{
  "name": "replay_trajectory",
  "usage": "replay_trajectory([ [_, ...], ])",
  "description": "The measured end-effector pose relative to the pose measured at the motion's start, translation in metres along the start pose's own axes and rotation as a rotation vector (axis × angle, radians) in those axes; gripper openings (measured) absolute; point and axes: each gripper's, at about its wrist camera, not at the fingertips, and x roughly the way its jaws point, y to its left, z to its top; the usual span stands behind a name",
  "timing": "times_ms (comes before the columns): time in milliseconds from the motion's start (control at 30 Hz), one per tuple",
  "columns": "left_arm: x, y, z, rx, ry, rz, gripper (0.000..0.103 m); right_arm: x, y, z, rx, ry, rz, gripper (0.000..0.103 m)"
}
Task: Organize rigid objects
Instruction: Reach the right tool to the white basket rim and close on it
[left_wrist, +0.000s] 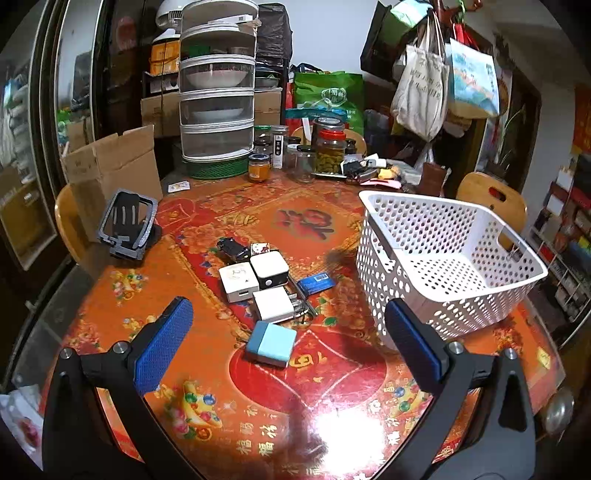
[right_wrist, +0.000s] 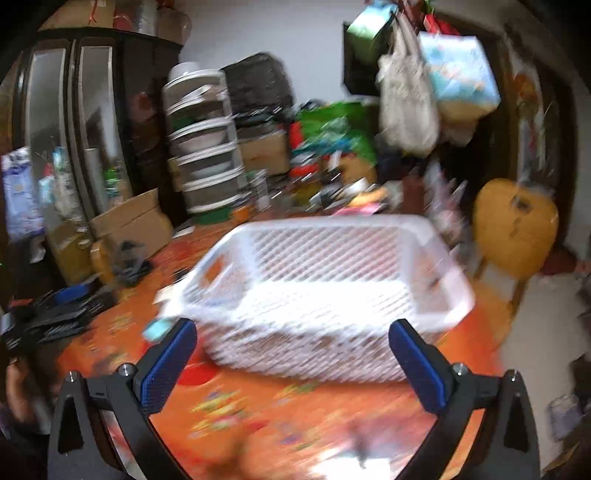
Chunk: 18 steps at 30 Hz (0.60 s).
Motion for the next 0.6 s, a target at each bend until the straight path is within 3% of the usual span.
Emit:
replay_trajectory([
  [67, 0.005, 0.007, 0.002, 0.014, -0.014, 0.051, 0.102, 0.027, -0.031, 0.023, 0.003, 0.066, -0.101, 0.103],
  [100, 0.009, 0.009, 0.002, 0.022, -0.011, 0.077, 0.102, 0.055, -0.049, 0.033, -0.005, 0.175, -0.157, 0.103],
  [200, 0.03, 0.021, 0.002, 0.034, 0.056, 0.101, 0.102, 0.103, -0.081, 0.036, 0.006, 0.316, -0.195, 0.103],
  [267, 0.045, 0.032, -0.001, 0.033, 0.112, 0.121, 0.102, 0.127, -0.1, 0.031, 0.052, 0.417, -0.179, 0.099],
  [333, 0.059, 0.045, -0.007, 0.016, 0.159, 0.14, 0.102, 0.136, -0.115, 0.024, 0.125, 0.46, -0.115, 0.091],
  [433, 0.073, 0.06, -0.015, -0.01, 0.19, 0.132, 0.102, 0.144, -0.119, 0.014, 0.136, 0.495, -0.093, 0.084],
  [500, 0.079, 0.064, -0.019, -0.012, 0.196, 0.13, 0.102, 0.15, -0.12, 0.008, 0.155, 0.525, -0.071, 0.066],
  [600, 0.088, 0.058, -0.027, 0.008, 0.222, 0.097, 0.102, 0.156, -0.117, -0.001, 0.167, 0.551, -0.051, 0.052],
])
